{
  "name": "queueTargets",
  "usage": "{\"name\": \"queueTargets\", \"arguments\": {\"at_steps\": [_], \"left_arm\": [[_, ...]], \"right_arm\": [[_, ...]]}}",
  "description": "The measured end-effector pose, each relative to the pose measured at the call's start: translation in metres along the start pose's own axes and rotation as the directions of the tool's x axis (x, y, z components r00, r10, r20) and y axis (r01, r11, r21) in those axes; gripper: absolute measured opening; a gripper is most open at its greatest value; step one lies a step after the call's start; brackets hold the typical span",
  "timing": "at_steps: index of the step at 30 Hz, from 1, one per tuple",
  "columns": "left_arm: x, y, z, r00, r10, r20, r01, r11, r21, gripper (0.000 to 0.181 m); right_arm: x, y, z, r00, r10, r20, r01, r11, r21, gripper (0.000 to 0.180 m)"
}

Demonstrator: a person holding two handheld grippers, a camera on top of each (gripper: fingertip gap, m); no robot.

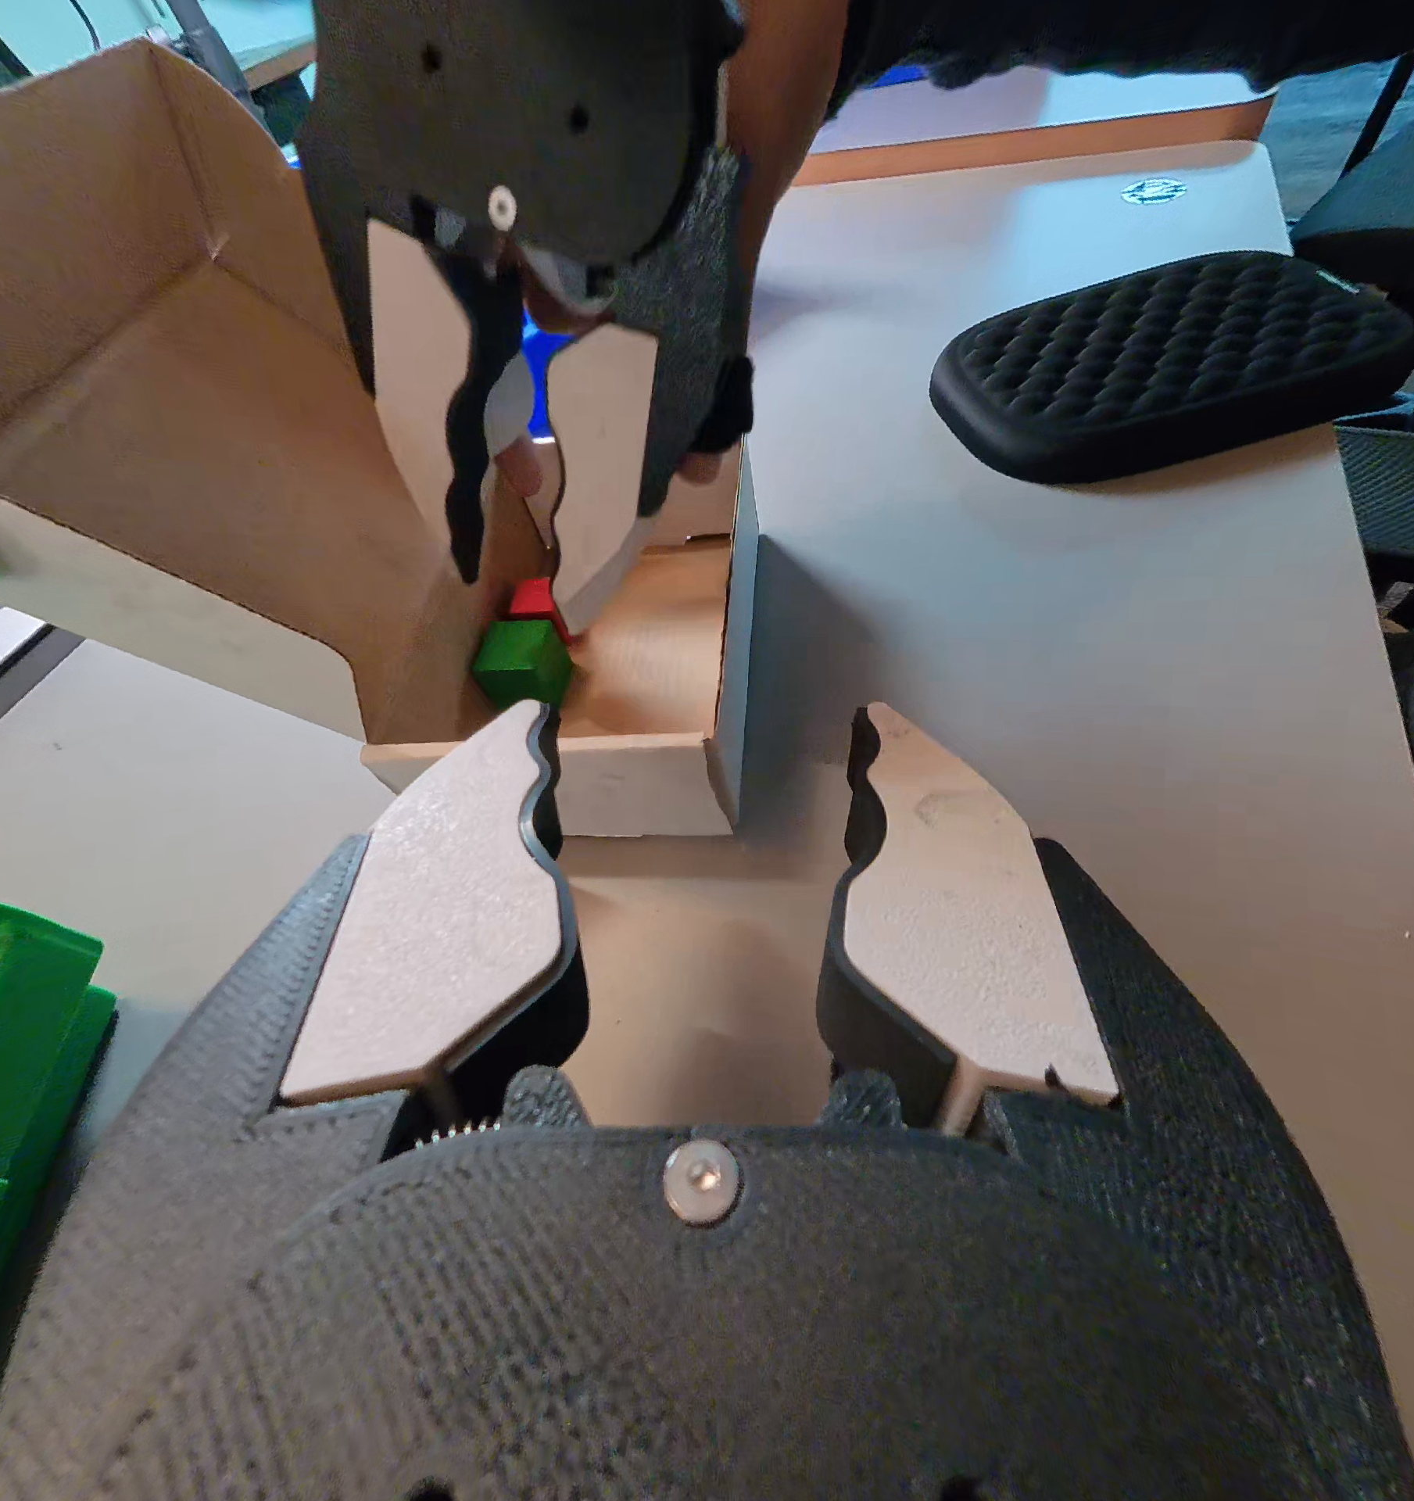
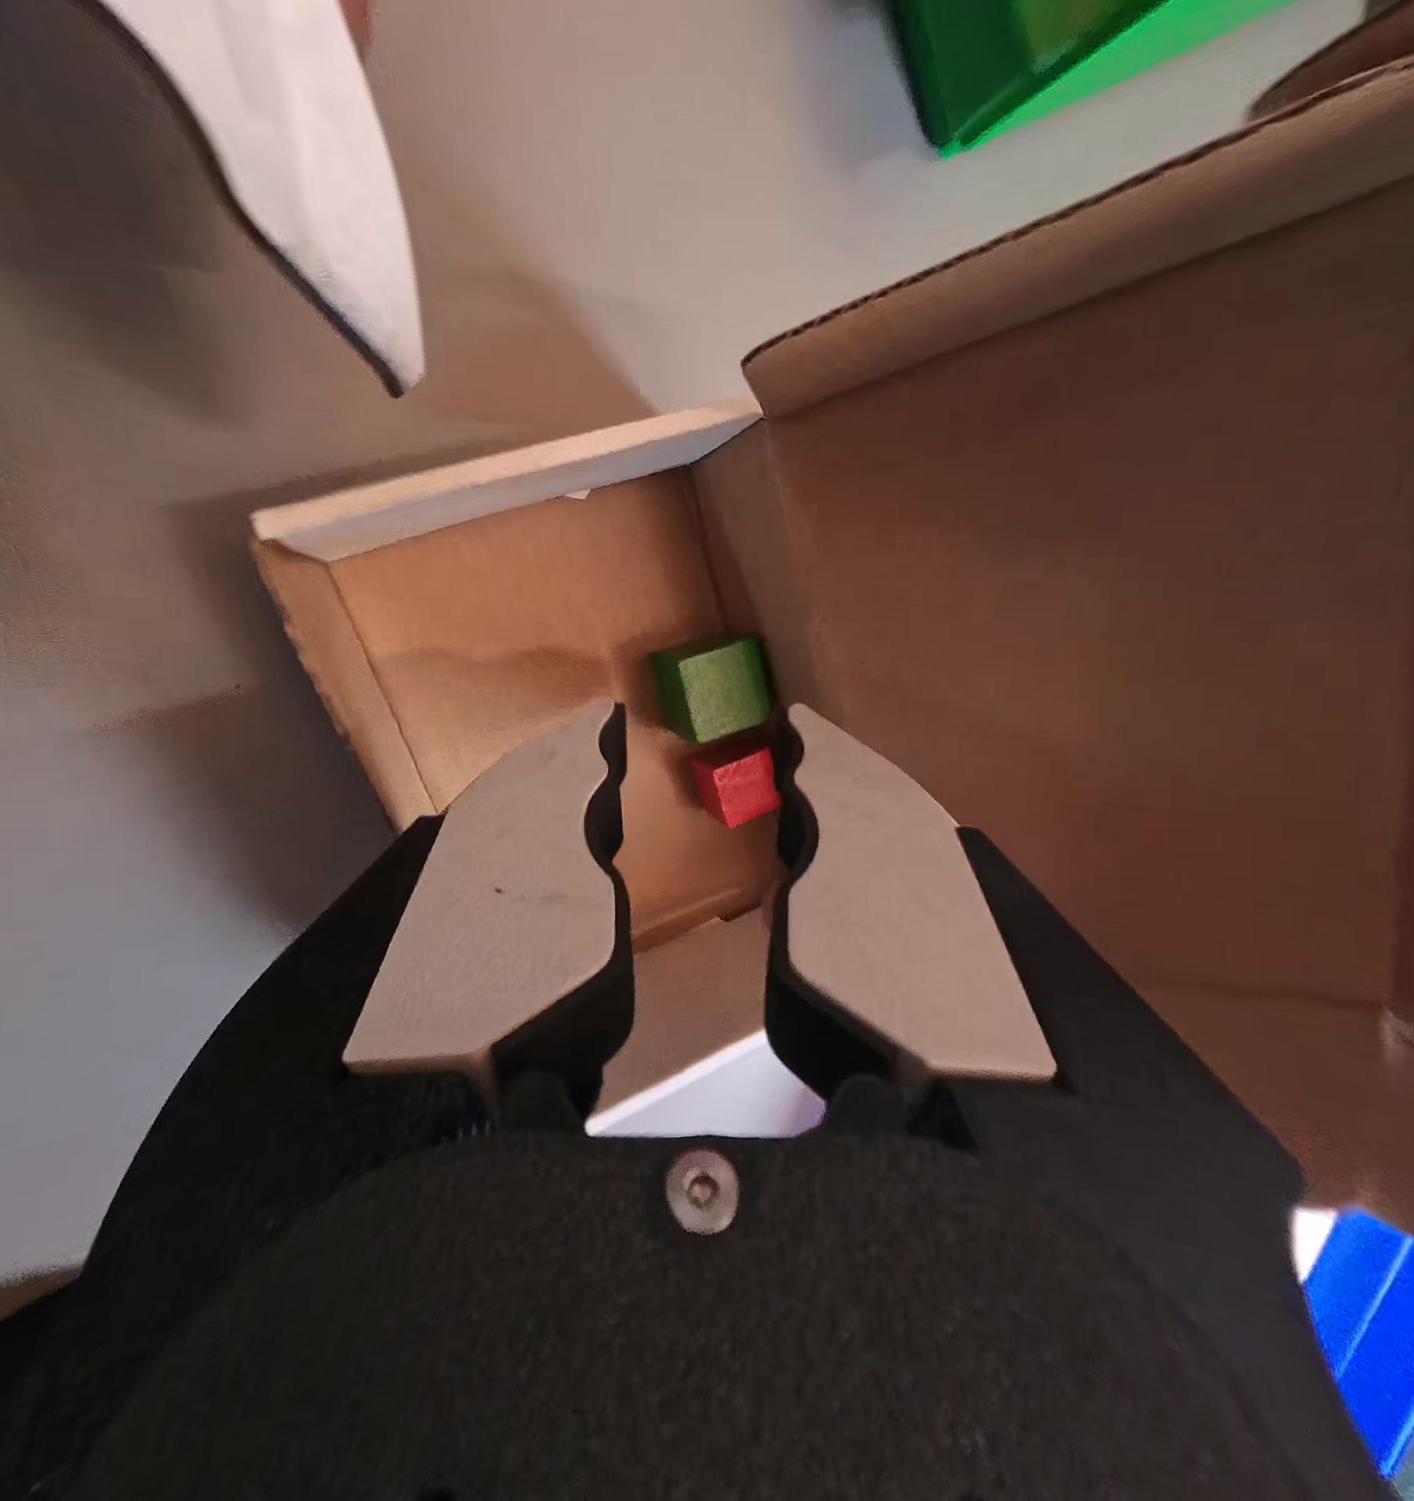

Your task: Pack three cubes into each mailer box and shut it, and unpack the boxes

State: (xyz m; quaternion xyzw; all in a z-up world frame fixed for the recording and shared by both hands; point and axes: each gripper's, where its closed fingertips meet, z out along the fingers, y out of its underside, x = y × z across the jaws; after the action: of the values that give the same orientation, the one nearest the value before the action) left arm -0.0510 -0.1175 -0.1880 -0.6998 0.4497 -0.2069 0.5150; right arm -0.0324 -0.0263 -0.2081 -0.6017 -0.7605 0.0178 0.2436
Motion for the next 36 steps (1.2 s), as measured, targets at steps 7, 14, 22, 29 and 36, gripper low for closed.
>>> {"name": "queueTargets", "arguments": {"at_steps": [7, 14, 22, 29, 36], "left_arm": [[0.003, 0.005, 0.003, 1.000, 0.014, -0.010, -0.014, 1.000, -0.024, 0.068], [0.004, 0.007, 0.004, 1.000, 0.005, -0.019, -0.006, 1.000, -0.031, 0.068], [0.004, 0.007, 0.004, 1.000, 0.015, -0.015, -0.016, 0.999, -0.036, 0.068], [0.003, 0.005, 0.001, 1.000, 0.021, -0.011, -0.022, 0.999, -0.030, 0.068], [0.001, 0.005, -0.001, 1.000, 0.001, -0.016, -0.001, 1.000, -0.024, 0.068]], "right_arm": [[-0.005, 0.010, 0.031, 0.998, -0.054, 0.014, 0.055, 0.990, -0.129, 0.035], [-0.020, 0.005, 0.023, 0.992, -0.121, 0.021, 0.123, 0.987, -0.104, 0.018], [-0.005, 0.010, 0.007, 0.989, -0.089, 0.117, 0.096, 0.994, -0.061, 0.042], [-0.020, 0.009, 0.030, 0.969, -0.164, 0.183, 0.181, 0.980, -0.079, 0.033], [-0.023, -0.002, 0.001, 0.968, -0.145, 0.206, 0.143, 0.989, 0.027, 0.028]]}}
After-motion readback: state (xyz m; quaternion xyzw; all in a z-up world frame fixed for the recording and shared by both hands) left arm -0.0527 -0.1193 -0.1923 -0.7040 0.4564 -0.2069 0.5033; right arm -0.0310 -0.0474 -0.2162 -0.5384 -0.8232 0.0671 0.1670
